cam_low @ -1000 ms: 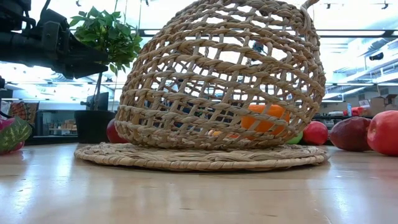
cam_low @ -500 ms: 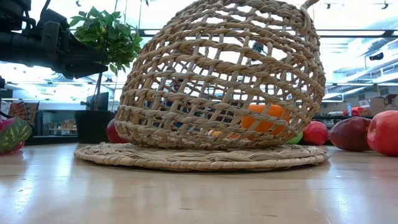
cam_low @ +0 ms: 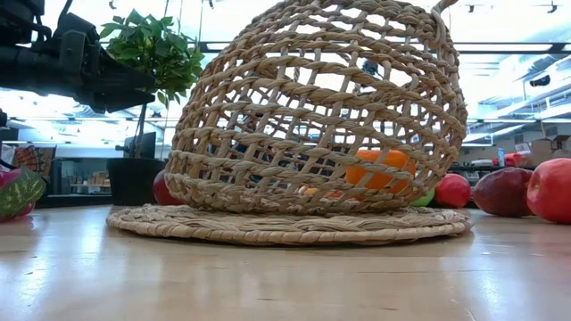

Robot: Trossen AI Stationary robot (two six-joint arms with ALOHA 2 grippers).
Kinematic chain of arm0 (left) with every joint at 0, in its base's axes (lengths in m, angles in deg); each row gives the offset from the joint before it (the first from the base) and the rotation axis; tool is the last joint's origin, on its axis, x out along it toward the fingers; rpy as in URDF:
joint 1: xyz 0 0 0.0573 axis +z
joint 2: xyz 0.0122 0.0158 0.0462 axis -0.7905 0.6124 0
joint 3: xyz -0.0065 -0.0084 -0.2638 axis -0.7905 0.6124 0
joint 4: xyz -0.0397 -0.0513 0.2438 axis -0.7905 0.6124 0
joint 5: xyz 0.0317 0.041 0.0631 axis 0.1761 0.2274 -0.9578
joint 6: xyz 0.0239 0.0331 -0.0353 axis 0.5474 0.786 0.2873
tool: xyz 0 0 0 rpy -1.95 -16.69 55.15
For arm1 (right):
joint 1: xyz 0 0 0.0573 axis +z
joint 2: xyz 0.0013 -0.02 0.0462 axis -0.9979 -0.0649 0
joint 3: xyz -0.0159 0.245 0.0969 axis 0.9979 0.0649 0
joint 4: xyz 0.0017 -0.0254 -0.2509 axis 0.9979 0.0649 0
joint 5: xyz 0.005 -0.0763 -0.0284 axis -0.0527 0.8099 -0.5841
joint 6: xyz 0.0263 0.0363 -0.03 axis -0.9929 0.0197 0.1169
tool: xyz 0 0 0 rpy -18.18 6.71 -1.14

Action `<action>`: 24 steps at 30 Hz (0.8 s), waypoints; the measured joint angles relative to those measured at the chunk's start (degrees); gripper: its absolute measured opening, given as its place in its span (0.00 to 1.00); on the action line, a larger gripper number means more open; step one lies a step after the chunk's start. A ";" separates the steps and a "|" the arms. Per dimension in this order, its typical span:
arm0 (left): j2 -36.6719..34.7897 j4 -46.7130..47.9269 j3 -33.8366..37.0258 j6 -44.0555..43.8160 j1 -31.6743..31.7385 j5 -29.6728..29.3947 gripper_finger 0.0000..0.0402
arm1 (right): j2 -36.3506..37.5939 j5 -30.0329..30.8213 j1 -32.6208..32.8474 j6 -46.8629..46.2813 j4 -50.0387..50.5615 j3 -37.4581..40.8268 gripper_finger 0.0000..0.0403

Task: Build produce basket
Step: Put the red pomegranate into the brown basket

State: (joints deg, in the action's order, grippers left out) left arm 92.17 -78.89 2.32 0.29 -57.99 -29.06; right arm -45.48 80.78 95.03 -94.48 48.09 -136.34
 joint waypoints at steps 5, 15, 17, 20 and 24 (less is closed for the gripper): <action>0.02 0.00 -0.01 0.00 -0.01 -0.01 0.99 | 0.16 1.62 0.70 1.78 1.18 -0.77 0.89; 0.02 0.00 -0.01 -0.02 0.00 0.01 0.99 | 0.26 10.87 1.14 15.13 15.15 -9.36 0.89; 0.02 0.01 -0.01 -0.01 0.00 0.01 0.99 | 0.26 11.90 1.59 19.63 15.16 -9.84 0.89; 0.00 0.01 0.01 0.00 0.01 0.01 0.99 | 0.25 12.06 1.98 29.00 14.28 -10.13 0.89; 0.02 0.00 -0.01 -0.01 0.01 0.01 0.99 | 0.20 11.99 2.10 39.57 14.72 -10.15 0.89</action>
State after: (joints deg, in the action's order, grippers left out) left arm 92.19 -78.89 2.32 0.28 -57.98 -29.05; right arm -45.28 92.77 97.13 -54.91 62.80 -146.49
